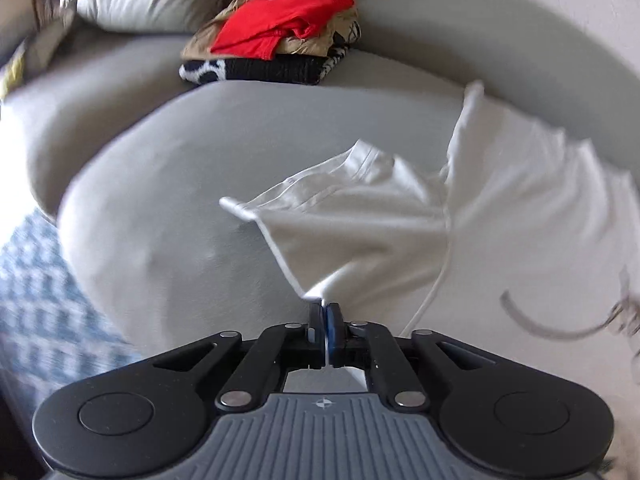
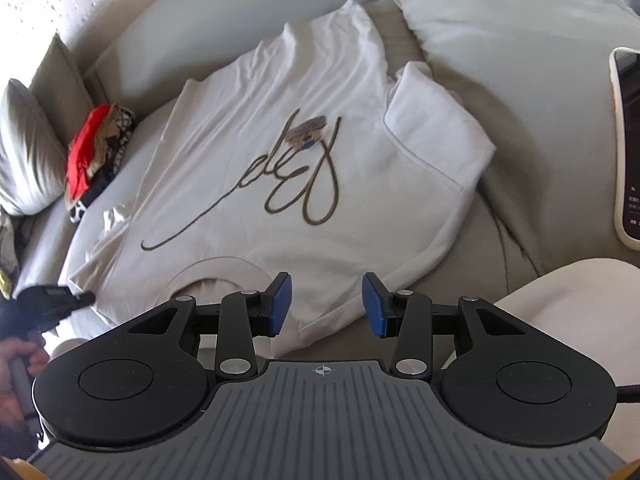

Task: Fold clothes

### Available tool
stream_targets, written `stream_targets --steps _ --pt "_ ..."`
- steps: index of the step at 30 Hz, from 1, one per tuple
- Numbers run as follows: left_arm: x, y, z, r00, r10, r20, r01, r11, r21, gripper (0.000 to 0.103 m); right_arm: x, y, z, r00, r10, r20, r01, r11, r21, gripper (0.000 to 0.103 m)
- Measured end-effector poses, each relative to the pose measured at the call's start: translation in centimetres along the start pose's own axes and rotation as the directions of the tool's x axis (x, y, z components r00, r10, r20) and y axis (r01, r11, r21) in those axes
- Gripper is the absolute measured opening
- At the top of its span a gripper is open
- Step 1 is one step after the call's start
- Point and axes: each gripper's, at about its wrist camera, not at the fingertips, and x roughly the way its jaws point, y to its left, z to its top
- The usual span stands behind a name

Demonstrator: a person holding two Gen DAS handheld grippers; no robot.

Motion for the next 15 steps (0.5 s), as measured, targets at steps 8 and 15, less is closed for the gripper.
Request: stream_targets --steps 8,15 --pt "-5.2 -3.4 -3.0 0.996 -0.048 0.081 0.039 0.993 0.11 0.025 0.3 0.2 0.1 0.998 -0.025 0.056 0.028 0.999 -0.047 0.038" --pt "-4.3 -10.2 -6.4 0.979 -0.203 -0.002 0.192 0.923 0.334 0.03 2.3 2.9 -1.8 0.989 -0.146 0.0 0.14 0.943 -0.301 0.038"
